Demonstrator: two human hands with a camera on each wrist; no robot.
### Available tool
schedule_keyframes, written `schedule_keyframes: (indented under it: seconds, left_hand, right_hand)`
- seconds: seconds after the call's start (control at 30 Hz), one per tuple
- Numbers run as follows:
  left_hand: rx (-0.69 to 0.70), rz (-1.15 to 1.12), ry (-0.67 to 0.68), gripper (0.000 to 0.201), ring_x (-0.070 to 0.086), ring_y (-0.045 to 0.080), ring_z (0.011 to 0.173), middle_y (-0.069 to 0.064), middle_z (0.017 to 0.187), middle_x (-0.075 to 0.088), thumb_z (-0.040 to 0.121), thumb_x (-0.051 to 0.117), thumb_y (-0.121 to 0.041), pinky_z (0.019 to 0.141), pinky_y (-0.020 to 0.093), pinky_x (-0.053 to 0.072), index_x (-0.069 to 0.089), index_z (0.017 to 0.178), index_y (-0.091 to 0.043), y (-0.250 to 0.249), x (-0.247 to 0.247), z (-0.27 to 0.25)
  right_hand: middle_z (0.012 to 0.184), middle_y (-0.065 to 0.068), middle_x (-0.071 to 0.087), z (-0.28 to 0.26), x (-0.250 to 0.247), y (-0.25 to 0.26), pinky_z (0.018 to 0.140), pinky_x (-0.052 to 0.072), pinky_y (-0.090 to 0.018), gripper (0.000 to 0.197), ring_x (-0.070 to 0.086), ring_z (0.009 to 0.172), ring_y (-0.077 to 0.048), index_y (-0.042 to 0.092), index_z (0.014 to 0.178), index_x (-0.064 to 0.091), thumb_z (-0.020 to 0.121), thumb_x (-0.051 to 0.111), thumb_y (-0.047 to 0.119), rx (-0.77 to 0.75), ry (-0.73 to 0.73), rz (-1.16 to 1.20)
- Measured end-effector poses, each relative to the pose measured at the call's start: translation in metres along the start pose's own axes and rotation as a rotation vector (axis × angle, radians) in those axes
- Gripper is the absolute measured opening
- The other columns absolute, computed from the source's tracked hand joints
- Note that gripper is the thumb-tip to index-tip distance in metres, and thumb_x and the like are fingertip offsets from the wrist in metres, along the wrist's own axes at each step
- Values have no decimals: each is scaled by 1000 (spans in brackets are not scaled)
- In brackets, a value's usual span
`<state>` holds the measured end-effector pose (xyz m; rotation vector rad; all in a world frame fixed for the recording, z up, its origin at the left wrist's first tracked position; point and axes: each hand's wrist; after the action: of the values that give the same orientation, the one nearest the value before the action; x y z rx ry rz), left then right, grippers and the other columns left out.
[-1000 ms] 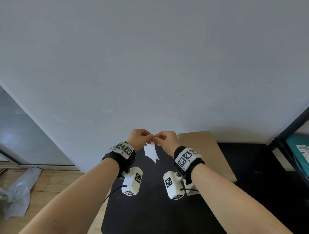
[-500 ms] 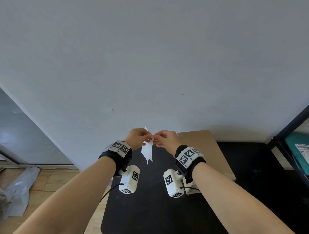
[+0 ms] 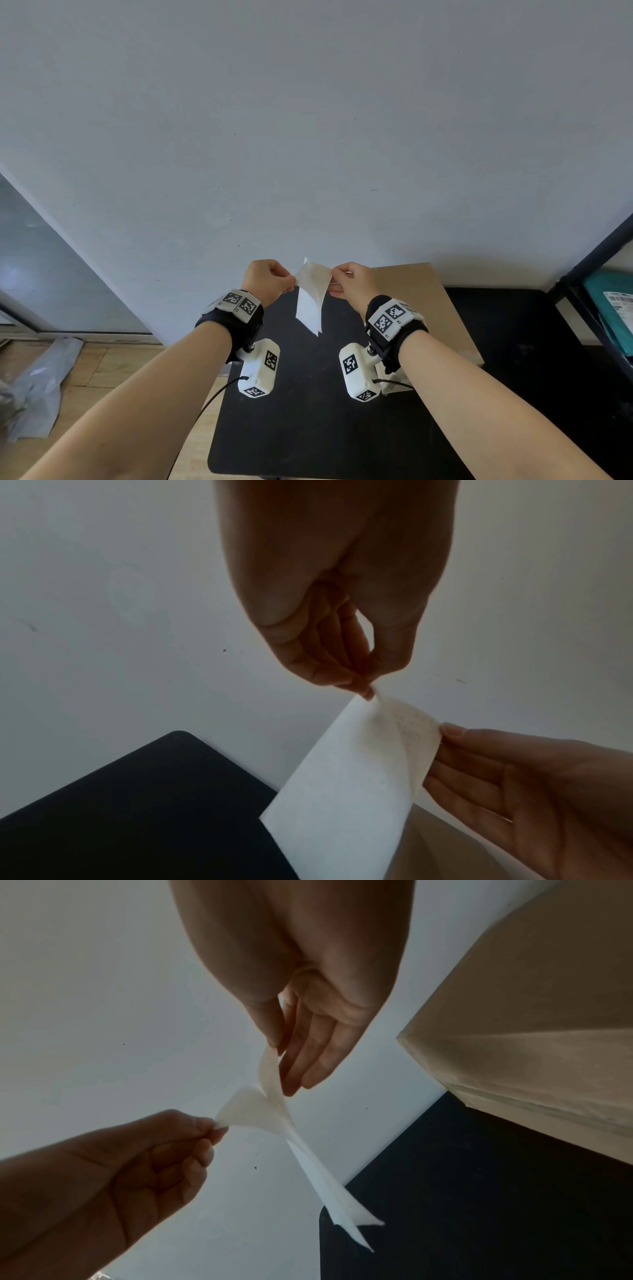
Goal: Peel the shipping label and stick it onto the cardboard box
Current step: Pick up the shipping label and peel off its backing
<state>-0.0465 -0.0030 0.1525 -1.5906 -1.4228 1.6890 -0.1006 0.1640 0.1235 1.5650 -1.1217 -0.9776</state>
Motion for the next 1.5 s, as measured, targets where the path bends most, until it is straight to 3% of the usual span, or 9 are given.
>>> schedule_keyframes:
  seconds: [0.2,0.4,0.57,0.63,0.73,1.03,1.13,1.3,1.5]
  left_hand:
    - [-20,9,24,34,61,20,71,6,65,63,79,50,5,86,35,55,68,62,-18,0,4,0]
    - [-19,112,-38,10,60,18,67,-2,62,61,78,68,-7,75,31,54,68,70,-12,11,7,3]
    - [-81,92,-62,20,62,23,73,5,76,63,80,68,-5,77,33,53,57,93,-16,20,6,7]
    - [-98,122,-58,10,60,22,70,3,65,62,81,65,-5,77,32,52,60,76,-12,23,4,7]
    - [-169,119,-65,30,58,19,57,3,55,59,82,59,-2,75,32,55,58,54,-12,31,3,10]
    - [-282,148,-43,31,58,11,44,6,53,61,82,53,1,70,33,59,60,54,-9,62,7,14]
    - [-313,142,2,28,57,17,50,10,57,62,83,50,2,73,36,59,59,58,-6,69,13,13]
    - [-328,184,70,22,57,15,49,15,68,66,84,48,2,51,23,54,62,67,-2,80,25,12]
    - [-293,254,144,22,64,22,65,9,68,70,81,58,-11,79,36,58,62,60,-12,85,36,17]
  right_hand:
    - [86,-7,65,2,0,-3,72,56,-26,10,67,84,-25,3,97,56,95,49,10,3,-7,6]
    - [87,-8,63,3,-5,-6,69,55,-24,8,65,76,-19,5,95,55,95,48,9,9,-17,5]
    - [85,-7,62,6,-14,-10,70,55,-25,10,64,74,-16,3,101,53,96,47,9,31,-40,27]
    - [85,-8,62,7,-19,-10,71,55,-25,13,64,74,-16,2,104,55,96,47,8,35,-68,25]
    - [93,-14,63,8,-26,-11,67,55,-25,12,65,74,-19,2,102,55,96,47,8,37,-119,34]
    - [103,-21,62,8,-52,-8,80,56,-37,22,65,83,-28,-5,113,55,96,47,7,65,-203,19]
    - [92,-17,62,8,-54,-7,72,58,-32,23,65,77,-26,-6,114,54,97,47,6,65,-233,67]
    - [84,-10,61,10,-62,-5,72,57,-29,24,65,76,-23,-6,116,53,97,47,6,78,-253,115]
    - [82,-7,62,11,-63,-10,72,57,-30,24,65,72,-17,-5,117,54,97,47,7,93,-251,91]
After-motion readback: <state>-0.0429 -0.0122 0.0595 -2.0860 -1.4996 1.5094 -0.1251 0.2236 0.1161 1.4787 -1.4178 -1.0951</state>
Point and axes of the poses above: each hand's wrist, its own z-axis towards the middle knuckle, its own x-axis out of the palm, y = z × x
